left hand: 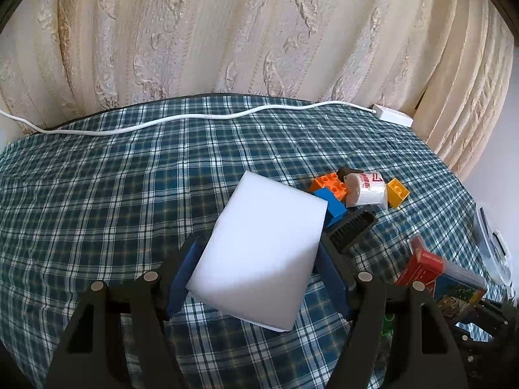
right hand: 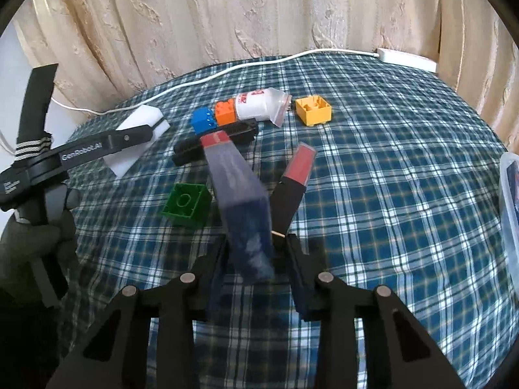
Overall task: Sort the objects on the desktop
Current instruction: 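Grasp and lift the tiger card box with the right tool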
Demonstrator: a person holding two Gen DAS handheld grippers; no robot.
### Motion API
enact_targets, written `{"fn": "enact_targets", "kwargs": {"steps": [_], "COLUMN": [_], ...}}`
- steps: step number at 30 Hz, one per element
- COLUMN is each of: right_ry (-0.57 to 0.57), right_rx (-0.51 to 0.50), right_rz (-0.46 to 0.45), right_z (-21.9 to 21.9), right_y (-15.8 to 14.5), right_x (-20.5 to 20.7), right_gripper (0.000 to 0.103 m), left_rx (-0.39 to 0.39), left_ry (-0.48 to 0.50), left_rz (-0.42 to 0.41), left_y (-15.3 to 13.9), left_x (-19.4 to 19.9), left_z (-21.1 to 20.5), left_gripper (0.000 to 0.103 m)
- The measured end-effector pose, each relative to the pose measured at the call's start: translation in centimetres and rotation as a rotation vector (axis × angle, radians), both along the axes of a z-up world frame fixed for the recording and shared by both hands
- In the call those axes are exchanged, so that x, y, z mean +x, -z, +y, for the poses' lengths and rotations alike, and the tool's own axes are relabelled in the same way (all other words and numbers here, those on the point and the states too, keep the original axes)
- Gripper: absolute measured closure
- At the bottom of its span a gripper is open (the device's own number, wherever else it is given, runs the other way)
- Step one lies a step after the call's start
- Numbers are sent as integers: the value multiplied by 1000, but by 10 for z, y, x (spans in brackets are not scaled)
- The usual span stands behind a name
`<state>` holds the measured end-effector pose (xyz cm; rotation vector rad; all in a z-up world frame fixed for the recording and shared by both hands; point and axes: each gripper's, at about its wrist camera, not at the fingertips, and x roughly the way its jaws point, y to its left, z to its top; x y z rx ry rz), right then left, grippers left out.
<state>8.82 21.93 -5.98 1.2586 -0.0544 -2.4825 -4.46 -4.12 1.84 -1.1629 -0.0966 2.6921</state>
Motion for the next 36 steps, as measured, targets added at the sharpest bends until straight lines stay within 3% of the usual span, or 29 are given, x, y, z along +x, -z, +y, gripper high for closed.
{"fn": "enact_targets", "kwargs": {"steps": [2,9,20,23,36], "right_ry": [-8,-60,-48,-52,23], "right_rx": [-8,-51,-67,-60,-133], "right_rz": [10,-32,2,25,97], "right_z": [0,-5,-7,-7,33], "right_y": [-3,0,-6,-8,-30], "right_x": [3,3,-1,2,16], "right_gripper": [72,71,71,82,83], "left_rx": [4,9,10,9,15], "left_ry": [-1,17,55,61,98], "left_rz": [4,8,14,18,47], "left_y": [-1,-2,-4,-4,-13], "left_x": [1,3,0,-1,8], "left_z": [-1,3,5,5,15], "left_gripper": [30,30,30,30,30]}}
